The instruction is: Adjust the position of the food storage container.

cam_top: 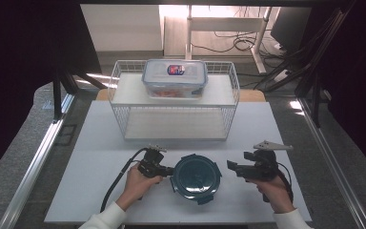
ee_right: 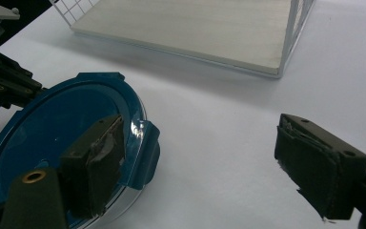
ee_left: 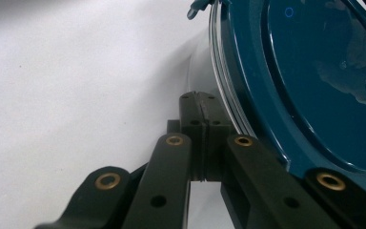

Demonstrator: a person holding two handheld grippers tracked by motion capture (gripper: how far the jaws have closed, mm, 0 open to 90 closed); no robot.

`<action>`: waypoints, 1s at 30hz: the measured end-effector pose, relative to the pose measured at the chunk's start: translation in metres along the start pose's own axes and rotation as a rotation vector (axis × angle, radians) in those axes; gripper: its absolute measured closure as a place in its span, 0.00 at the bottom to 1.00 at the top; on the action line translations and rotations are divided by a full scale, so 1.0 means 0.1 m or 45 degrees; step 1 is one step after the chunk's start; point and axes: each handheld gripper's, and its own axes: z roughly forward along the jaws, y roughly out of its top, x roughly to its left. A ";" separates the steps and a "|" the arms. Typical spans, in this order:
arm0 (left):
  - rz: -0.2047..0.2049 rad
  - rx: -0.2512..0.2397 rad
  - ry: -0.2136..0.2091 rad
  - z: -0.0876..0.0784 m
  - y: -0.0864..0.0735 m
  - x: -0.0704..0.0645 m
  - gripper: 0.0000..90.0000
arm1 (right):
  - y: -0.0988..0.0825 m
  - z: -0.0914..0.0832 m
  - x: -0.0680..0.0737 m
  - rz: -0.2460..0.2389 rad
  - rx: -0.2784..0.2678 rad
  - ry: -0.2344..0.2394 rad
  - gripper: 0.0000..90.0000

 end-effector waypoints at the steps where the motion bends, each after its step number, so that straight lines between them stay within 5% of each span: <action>1: 0.003 -0.001 0.001 0.00 0.00 0.00 1.00 | 0.00 0.00 0.00 -0.003 0.000 0.001 0.19; 9: -0.018 -0.155 0.034 -0.34 -0.05 -0.02 0.99 | -0.01 -0.03 0.06 -0.036 -0.030 0.014 0.19; 11: -0.024 -0.208 0.056 -0.49 -0.10 -0.07 0.85 | -0.01 -0.02 0.09 -0.049 -0.026 0.029 0.18; 13: -0.038 -0.277 0.168 -0.64 -0.18 -0.17 0.67 | -0.01 -0.01 0.10 -0.052 -0.021 0.042 0.18; 14: -0.052 -0.293 0.168 -0.68 -0.20 -0.20 0.57 | -0.02 0.00 0.11 -0.055 -0.016 0.052 0.18; 17: -0.075 -0.309 0.142 -0.77 -0.25 -0.24 0.38 | -0.04 0.00 0.13 -0.062 -0.017 0.076 0.16; 22: -0.085 -0.315 0.153 -0.82 -0.35 -0.24 0.22 | -0.06 -0.01 0.13 -0.066 -0.001 0.101 0.16; 26: -0.089 -0.318 0.188 -0.83 -0.40 -0.24 0.19 | -0.06 -0.01 0.12 -0.060 0.002 0.102 0.16; 30: -0.079 -0.314 0.155 -0.82 -0.40 -0.28 0.19 | -0.07 -0.01 0.13 -0.060 0.010 0.112 0.16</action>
